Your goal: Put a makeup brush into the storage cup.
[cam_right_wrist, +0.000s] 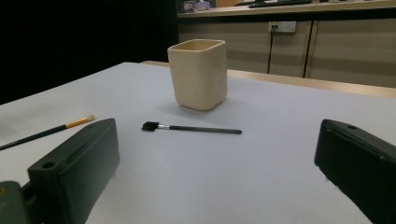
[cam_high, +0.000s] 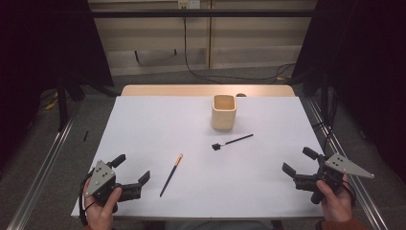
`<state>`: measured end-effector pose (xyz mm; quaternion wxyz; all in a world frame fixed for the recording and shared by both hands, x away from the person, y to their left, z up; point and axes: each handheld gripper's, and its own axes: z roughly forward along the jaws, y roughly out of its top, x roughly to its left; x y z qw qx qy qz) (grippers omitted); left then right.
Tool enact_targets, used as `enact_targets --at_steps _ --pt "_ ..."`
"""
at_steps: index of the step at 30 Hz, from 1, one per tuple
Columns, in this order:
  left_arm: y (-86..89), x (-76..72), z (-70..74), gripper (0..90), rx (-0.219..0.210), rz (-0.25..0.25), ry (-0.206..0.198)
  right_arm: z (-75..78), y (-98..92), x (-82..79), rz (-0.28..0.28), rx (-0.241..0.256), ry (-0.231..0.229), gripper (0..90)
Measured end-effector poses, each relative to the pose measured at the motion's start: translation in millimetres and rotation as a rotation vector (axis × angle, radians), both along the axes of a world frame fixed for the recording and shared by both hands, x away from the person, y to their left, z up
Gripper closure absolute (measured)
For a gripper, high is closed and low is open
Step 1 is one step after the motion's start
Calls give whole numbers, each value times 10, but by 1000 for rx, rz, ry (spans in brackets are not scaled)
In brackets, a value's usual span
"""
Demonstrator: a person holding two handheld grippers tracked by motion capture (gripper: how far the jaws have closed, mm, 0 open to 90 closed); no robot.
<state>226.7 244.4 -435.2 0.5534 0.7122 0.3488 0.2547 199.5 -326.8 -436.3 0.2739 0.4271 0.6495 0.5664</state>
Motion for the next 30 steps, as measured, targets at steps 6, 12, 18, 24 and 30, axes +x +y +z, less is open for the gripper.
enact_targets --at_steps 6,12,18,24,30 --pt "-35 30 24 17 -5 -12 1 -2 13 4 17 -9 5 0" --pt "-75 105 131 19 0 -25 -14 -4 25 10 36 -11 11 0" --pt "-134 137 217 18 -3 -54 -19 -5 44 17 54 -19 16 0" --pt "-192 191 293 23 21 -64 -20 -3 45 19 61 -12 16 0" --pt "-234 250 348 22 15 -64 -29 3 41 17 60 -10 12 0"
